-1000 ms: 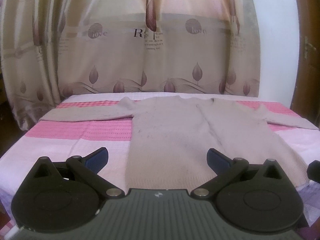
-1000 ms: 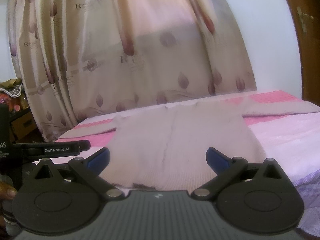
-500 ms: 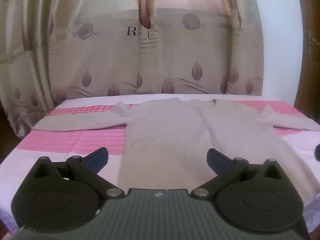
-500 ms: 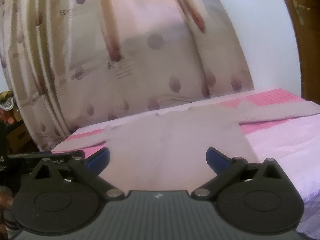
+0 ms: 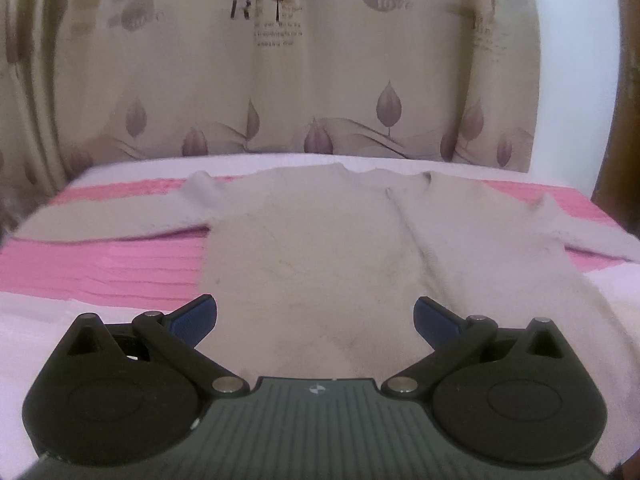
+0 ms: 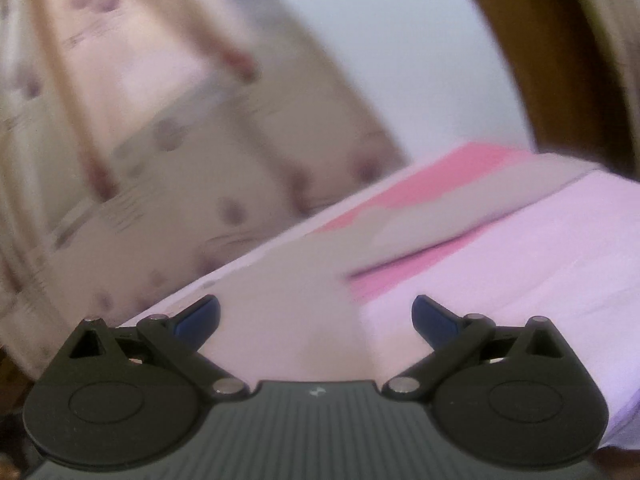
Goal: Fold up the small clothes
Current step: 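Grasp the sweater sleeve cuff with the right gripper and lift it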
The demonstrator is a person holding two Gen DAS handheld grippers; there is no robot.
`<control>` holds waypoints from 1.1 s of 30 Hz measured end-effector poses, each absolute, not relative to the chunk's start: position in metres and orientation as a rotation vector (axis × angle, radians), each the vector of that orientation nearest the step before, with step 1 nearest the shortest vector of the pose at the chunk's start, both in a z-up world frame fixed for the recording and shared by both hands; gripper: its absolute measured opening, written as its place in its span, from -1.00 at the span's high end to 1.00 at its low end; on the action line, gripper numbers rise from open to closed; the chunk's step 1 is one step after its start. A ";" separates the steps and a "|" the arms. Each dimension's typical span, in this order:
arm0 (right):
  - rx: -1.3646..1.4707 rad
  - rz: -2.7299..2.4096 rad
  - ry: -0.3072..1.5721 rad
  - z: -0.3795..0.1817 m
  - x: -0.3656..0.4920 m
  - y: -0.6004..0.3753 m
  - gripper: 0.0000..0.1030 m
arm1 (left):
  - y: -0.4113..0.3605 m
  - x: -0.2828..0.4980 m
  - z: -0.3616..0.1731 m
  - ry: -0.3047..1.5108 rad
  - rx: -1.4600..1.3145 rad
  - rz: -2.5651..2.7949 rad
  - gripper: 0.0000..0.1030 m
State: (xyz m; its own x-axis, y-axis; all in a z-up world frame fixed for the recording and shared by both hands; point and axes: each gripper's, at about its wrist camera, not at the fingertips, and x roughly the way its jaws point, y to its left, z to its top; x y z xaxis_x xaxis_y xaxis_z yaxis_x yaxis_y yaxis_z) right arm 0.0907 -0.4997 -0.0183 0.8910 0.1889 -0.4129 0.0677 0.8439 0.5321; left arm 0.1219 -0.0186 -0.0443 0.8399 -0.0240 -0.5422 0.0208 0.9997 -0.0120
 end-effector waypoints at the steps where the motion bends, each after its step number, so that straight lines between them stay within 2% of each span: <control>1: 0.597 0.041 0.476 -0.024 0.098 -0.519 -0.99 | -0.018 0.128 -0.048 0.574 -0.013 -0.021 -1.00; 4: 0.690 -0.031 0.472 -0.039 0.119 -0.573 -0.82 | -0.018 0.145 -0.062 0.572 -0.008 0.001 -1.00; 6: 0.789 -0.084 0.470 -0.050 0.132 -0.614 -0.61 | -0.017 0.154 -0.071 0.565 0.000 0.018 -1.00; 8: 0.891 -0.139 0.474 -0.062 0.145 -0.656 -0.49 | -0.017 0.162 -0.079 0.574 0.008 0.031 -1.00; 14: 0.995 -0.304 0.478 -0.074 0.177 -0.758 -0.47 | -0.011 0.175 -0.087 0.618 -0.032 0.035 -1.00; 23: 1.132 -0.348 0.699 -0.128 0.226 -0.816 -0.48 | -0.022 0.181 -0.092 0.660 0.042 0.060 -1.00; 27: 1.310 -0.321 0.626 -0.153 0.233 -0.827 -0.43 | -0.029 0.183 -0.094 0.670 0.091 0.073 -1.00; 28: 1.344 -0.319 0.595 -0.158 0.232 -0.830 -0.31 | -0.030 0.183 -0.094 0.668 0.100 0.076 -1.00; 29: 1.359 -0.319 0.564 -0.161 0.233 -0.832 0.09 | -0.032 0.183 -0.094 0.665 0.108 0.079 -1.00; 30: 1.349 -0.327 0.554 -0.162 0.235 -0.832 0.39 | -0.033 0.183 -0.094 0.661 0.118 0.083 -1.00; 33: 1.300 -0.329 0.530 -0.157 0.238 -0.831 0.66 | -0.037 0.183 -0.095 0.653 0.142 0.089 -1.00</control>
